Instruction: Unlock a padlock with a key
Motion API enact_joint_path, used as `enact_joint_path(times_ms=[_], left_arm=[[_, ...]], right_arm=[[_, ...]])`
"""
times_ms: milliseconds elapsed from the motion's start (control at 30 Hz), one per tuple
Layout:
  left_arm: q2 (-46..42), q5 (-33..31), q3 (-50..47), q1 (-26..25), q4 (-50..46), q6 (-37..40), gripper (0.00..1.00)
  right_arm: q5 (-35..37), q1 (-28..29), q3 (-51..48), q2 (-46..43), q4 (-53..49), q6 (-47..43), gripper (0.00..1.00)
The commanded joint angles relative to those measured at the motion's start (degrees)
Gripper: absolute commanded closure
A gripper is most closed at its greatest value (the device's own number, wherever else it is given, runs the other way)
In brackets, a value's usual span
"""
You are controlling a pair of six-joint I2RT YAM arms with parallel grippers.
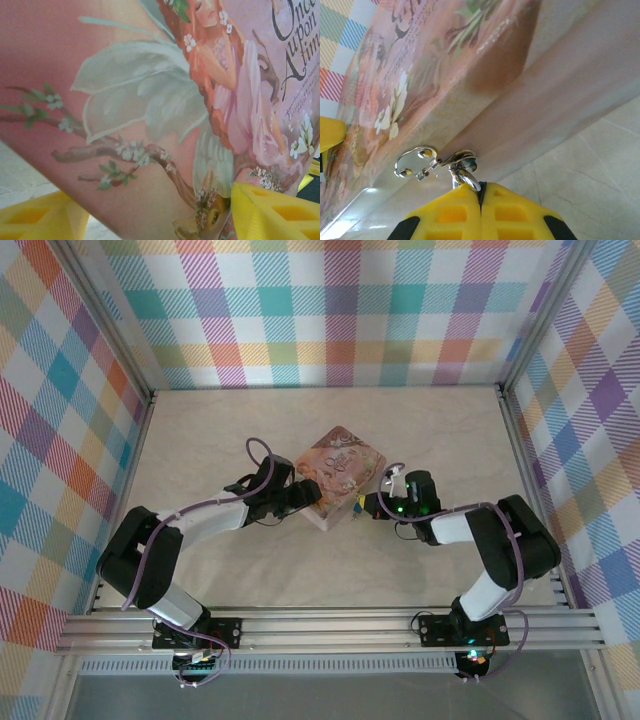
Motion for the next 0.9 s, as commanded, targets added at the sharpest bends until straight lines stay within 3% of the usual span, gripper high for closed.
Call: enact_joint_path(times_ms=[0,533,867], left_arm=[[1.6,-1.3,-4.3,-1.7,-11.0,0.2,0.28],[1.3,-1.5,-6.0,-2.7,-9.9,-1.1,0.28],[0.9,-2.1,-6.5,-2.6,-9.9,-1.3,0.28]], right_arm=[[1.8,-1.1,3.8,-2.5,-2.6,-1.3,1.00],[-1.0,-2.6,6.0,-2.4,-2.5,11.7,1.00],[-0.1,-3.3,6.9,-2.2,-3.6,13.0,1.00]])
